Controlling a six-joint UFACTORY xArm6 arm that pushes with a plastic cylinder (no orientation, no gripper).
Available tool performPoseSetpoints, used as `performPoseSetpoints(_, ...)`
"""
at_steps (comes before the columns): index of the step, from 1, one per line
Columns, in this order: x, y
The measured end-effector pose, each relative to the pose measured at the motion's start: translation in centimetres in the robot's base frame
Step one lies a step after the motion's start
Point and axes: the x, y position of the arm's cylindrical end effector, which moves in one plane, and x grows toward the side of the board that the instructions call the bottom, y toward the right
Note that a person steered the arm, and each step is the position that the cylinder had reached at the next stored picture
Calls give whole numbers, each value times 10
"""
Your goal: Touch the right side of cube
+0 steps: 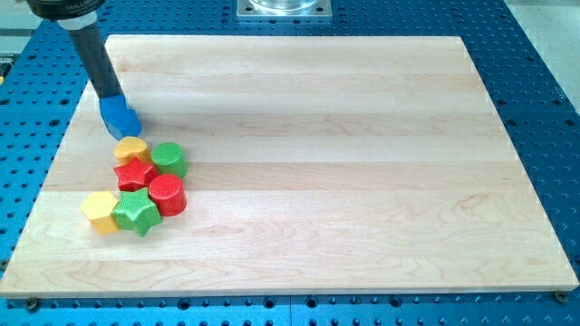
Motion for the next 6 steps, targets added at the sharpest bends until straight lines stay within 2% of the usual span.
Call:
performPoseSetpoints(1, 0, 15)
performPoseSetpoints(3, -4, 114)
performPoseSetpoints(4, -4, 113)
performPoseSetpoints(5, 7, 64)
performPoseSetpoints(6, 8, 50)
